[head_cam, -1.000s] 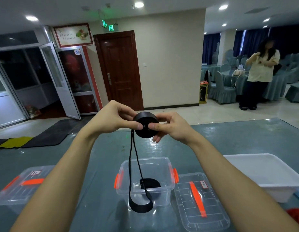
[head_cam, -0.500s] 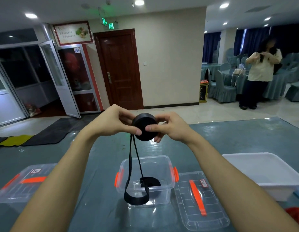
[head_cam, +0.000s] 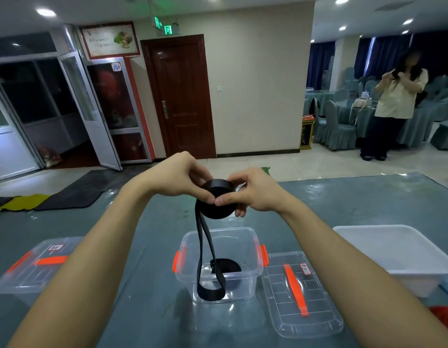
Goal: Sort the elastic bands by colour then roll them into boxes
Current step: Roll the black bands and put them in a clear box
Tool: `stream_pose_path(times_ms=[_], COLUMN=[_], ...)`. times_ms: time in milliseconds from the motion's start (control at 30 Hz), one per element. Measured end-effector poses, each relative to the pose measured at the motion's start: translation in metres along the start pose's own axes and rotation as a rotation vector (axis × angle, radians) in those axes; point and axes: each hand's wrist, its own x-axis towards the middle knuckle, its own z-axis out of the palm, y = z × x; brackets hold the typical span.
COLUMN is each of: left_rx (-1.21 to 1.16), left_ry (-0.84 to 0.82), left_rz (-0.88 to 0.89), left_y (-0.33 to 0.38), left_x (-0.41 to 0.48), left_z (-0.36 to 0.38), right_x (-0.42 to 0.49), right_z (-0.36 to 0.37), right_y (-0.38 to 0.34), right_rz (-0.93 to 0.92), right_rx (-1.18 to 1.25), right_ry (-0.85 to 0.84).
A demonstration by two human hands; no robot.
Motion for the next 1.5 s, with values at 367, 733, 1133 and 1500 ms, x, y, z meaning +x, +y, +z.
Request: stream_pose_path(times_ms=[367, 733, 1133, 1500], left_rx=[-0.159, 0.218, -0.482, 0.113], left_ry=[0.025, -0.198, 0.186, 0.042], left_rz=[-0.005, -0.111, -0.011, -0.099], left_y=[-0.011, 0.008, -0.047, -0.026], left_x=[-0.005, 0.004, -0.022, -0.009], left_z=[0.006, 0.009, 0.03, 0.037], right_x=[-0.011, -0.01, -0.014, -0.013], right_z=[0.004, 0.028, 0.015, 0.02], right_y=[0.013, 0.013, 0.014, 0.016], right_rz=[0.035, 0.041, 0.004, 0.108], right_rx=[0.188, -0.169, 0.391, -0.269], right_ry=[-0.018, -0.095, 0.159, -0.033])
